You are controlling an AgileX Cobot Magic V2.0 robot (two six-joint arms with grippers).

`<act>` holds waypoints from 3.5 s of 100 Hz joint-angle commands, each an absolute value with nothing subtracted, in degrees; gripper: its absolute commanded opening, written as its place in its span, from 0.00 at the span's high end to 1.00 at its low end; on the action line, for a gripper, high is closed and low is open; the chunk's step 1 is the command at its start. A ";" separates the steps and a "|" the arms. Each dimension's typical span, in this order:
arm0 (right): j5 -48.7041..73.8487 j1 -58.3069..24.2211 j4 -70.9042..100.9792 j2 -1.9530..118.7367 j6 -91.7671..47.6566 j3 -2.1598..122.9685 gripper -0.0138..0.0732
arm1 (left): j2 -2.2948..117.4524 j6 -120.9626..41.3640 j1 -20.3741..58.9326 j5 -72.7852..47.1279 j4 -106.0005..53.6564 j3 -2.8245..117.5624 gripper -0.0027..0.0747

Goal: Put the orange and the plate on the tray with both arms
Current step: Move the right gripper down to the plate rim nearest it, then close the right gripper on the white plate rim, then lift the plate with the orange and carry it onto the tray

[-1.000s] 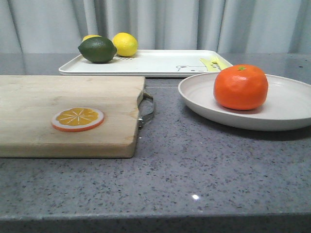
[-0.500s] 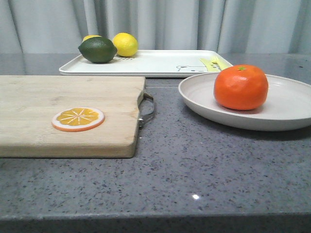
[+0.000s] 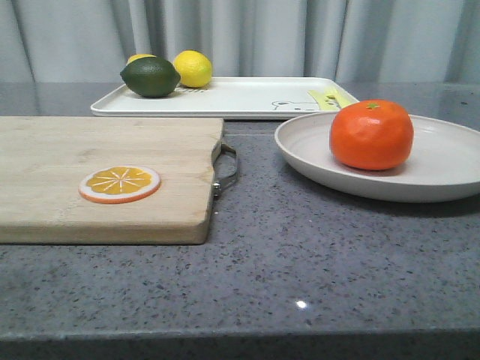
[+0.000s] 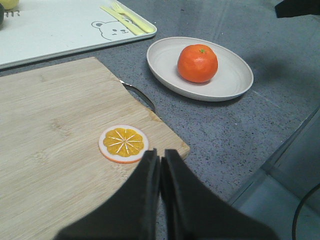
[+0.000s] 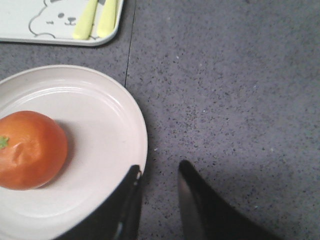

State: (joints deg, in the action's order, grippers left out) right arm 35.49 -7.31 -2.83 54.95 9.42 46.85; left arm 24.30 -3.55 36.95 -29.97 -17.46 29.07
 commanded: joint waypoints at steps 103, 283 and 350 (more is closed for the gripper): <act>49.12 -7.29 1.96 85.58 8.86 68.03 0.38 | 24.54 -2.92 36.82 -25.41 -18.37 30.69 0.99; 52.85 -7.11 7.13 87.16 8.85 73.58 0.90 | 24.54 -2.92 36.82 -25.41 -18.37 30.69 0.99; 57.73 -7.23 18.26 103.95 5.60 102.03 0.90 | 24.54 -2.92 36.82 -25.41 -18.37 30.69 0.99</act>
